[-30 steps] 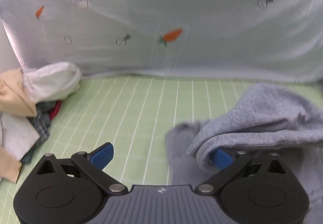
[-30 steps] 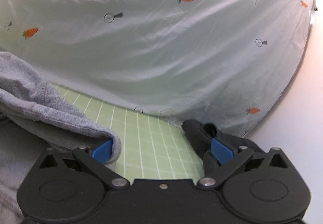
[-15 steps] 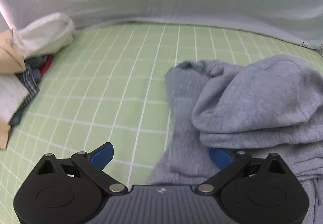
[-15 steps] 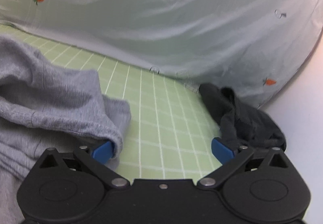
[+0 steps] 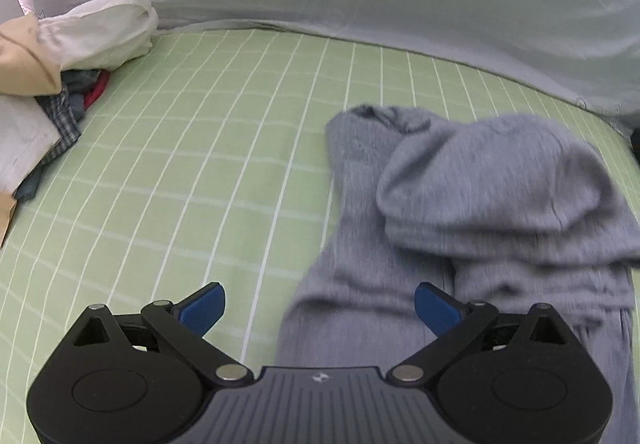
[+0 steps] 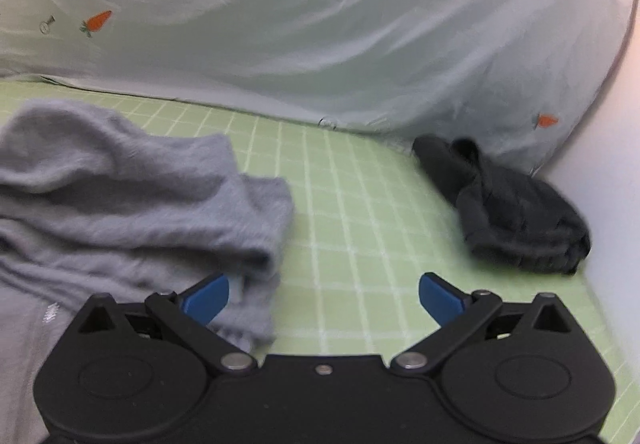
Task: Fold clothes
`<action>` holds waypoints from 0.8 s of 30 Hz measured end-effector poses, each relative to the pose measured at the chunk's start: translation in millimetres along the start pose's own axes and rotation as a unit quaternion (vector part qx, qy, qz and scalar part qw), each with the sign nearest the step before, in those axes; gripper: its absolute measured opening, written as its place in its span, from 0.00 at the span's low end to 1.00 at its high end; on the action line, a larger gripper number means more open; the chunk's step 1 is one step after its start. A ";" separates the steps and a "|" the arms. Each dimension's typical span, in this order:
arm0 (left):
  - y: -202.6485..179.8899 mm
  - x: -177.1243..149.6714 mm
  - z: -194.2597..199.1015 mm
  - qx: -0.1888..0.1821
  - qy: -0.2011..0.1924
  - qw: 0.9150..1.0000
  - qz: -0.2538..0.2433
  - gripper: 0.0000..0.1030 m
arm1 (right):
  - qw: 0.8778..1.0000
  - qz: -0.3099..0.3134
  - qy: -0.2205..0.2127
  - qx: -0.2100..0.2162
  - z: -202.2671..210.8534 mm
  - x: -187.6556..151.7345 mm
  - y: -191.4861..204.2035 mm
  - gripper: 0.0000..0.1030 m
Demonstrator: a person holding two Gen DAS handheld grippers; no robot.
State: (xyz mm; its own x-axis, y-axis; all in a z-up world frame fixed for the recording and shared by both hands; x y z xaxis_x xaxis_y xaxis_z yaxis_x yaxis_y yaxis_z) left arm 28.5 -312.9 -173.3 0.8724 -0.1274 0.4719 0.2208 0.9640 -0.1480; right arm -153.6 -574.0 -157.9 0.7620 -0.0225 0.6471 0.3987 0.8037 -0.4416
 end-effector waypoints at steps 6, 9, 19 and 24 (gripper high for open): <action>22.8 -44.5 16.8 0.004 0.023 0.999 -0.028 0.97 | 0.998 -0.026 0.034 0.051 25.8 -38.8 14.3 1.00; 33.3 -61.2 20.4 0.006 0.041 0.999 -0.029 0.97 | 0.995 -0.036 0.054 0.075 35.8 -56.8 21.1 1.00; 54.8 -101.2 35.0 0.002 0.072 0.997 -0.037 0.97 | 0.987 -0.072 0.079 0.123 71.8 -95.4 32.6 0.90; 69.7 -117.5 39.3 -0.001 0.092 0.996 -0.013 0.97 | 0.984 -0.086 0.085 0.128 87.7 -111.5 29.8 0.89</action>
State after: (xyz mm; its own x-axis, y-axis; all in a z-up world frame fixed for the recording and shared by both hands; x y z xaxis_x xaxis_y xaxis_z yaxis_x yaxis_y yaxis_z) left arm -75.7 -221.6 -204.8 0.9311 -0.1938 0.3091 0.2460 0.9591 -0.1397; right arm -271.5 -495.4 -188.7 0.7781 -0.2532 0.5749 0.4041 0.9024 -0.1496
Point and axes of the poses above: each gripper's, at about its wrist camera, not at the fingertips, and z roughly against the way its jaws point, y to its left, x to its top, the point moved 4 cm from there along -z, roughly the way its jaws point, and after that the axes turned 14 degrees about z, right-handed, at the moved point
